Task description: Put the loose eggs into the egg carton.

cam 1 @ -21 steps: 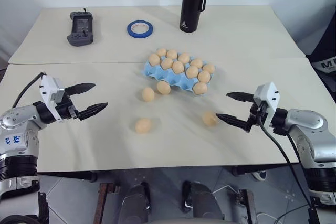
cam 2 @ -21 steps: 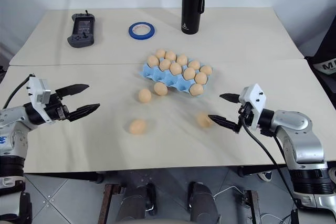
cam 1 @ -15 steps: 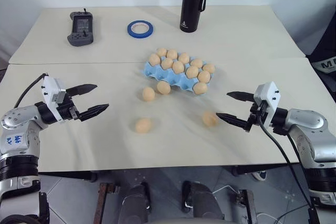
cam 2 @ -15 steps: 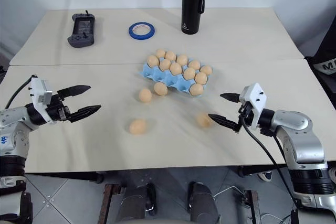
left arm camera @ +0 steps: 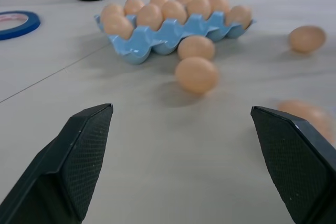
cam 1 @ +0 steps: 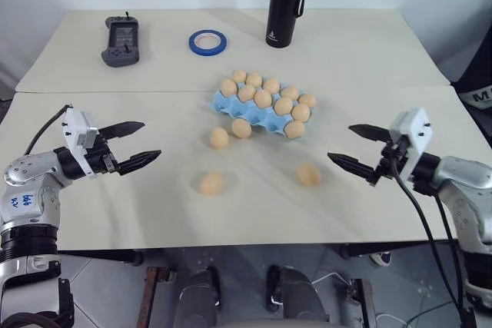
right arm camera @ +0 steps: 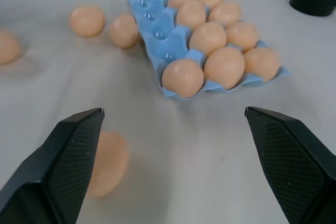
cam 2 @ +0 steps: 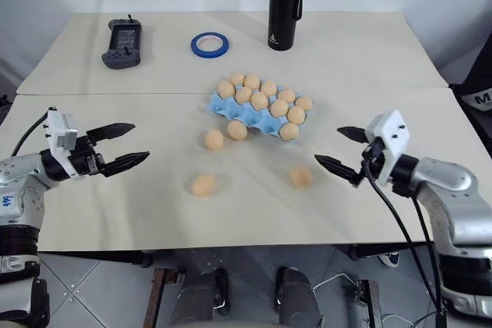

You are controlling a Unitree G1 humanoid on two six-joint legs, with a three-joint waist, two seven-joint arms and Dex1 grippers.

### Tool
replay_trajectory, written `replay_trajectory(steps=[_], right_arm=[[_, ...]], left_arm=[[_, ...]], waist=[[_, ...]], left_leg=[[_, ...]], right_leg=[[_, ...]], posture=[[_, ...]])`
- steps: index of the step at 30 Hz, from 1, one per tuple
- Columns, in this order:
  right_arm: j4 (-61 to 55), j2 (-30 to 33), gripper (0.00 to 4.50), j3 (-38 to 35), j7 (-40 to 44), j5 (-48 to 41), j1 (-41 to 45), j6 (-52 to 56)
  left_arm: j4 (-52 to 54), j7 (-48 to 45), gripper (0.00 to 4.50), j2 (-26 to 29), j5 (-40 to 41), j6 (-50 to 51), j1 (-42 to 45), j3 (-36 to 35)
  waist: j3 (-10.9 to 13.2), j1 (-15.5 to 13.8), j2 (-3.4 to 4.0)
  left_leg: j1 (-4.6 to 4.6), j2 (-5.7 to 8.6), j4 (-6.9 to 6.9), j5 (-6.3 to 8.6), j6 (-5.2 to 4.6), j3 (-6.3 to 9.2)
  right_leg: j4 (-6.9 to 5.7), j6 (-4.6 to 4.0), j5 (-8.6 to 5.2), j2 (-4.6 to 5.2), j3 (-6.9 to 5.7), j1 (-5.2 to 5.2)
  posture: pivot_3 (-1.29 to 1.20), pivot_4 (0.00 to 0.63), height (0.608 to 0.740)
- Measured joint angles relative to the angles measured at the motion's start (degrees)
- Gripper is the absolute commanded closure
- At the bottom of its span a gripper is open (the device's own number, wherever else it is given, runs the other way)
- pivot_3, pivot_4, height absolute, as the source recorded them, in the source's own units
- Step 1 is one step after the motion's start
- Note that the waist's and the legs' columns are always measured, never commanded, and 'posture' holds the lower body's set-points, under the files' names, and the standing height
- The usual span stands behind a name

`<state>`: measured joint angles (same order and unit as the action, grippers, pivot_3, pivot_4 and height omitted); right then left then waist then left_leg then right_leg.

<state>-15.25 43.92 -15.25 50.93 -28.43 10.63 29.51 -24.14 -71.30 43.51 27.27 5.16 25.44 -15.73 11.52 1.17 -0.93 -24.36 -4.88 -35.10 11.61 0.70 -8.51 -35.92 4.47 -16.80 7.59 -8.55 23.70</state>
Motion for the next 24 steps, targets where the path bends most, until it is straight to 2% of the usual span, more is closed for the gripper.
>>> replay_trajectory(steps=[5, 12, 15, 20, 24], right_arm=[[-6.0, 0.7, 0.00, -3.8, -2.7, -1.2, -6.4, 3.8], [-13.7, 0.5, 0.00, -6.6, -6.6, -5.7, -10.4, 9.1], [-15.5, -0.5, 0.00, -6.6, -8.4, -6.9, -11.0, 9.9], [-17.5, -5.5, 0.00, -4.2, -14.6, -7.1, -10.7, 11.1], [-13.9, -8.8, 0.00, 2.3, -16.9, -3.4, -8.9, 9.6]], left_arm=[[-3.4, -6.7, 0.01, 0.0, 2.0, -1.1, 0.7, -0.2], [-7.0, -14.2, 0.01, -0.1, 4.4, -2.4, 2.9, -1.8], [-8.3, -14.7, 0.01, -0.1, 4.7, -3.2, 3.2, -2.3], [-7.8, -14.7, 0.01, 0.9, 4.9, -5.7, -1.4, -3.3], [-5.2, -14.7, 0.01, 0.9, 5.9, -5.3, -6.3, -4.4]], waist=[[0.0, 0.0, 0.00], [0.0, 0.3, -0.01], [0.0, 0.3, -0.02], [0.0, 0.7, -0.04], [0.0, 0.4, -0.11]], left_leg=[[0.01, -0.02, -0.02, 0.11, 0.13, 0.01], [0.04, -0.07, -0.03, 0.10, 0.10, 0.08], [0.04, -0.07, -0.03, 0.05, 0.02, 0.08], [0.11, -0.14, -0.01, 0.13, -0.02, 0.09], [0.07, -0.17, -0.03, 0.18, 0.03, 0.07]], right_leg=[[0.05, -0.01, 0.00, 0.01, 0.03, 0.01], [0.07, -0.06, 0.01, -0.01, 0.08, 0.01], [0.08, -0.06, 0.01, -0.02, 0.09, 0.01], [0.07, -0.06, 0.01, -0.07, 0.24, 0.06], [0.07, -0.06, 0.01, -0.10, 0.28, 0.14]], posture=[[0.00, 0.150, 0.740], [0.00, 0.150, 0.740], [0.00, 0.150, 0.740], [0.00, 0.150, 0.740], [0.00, 0.150, 0.740]])
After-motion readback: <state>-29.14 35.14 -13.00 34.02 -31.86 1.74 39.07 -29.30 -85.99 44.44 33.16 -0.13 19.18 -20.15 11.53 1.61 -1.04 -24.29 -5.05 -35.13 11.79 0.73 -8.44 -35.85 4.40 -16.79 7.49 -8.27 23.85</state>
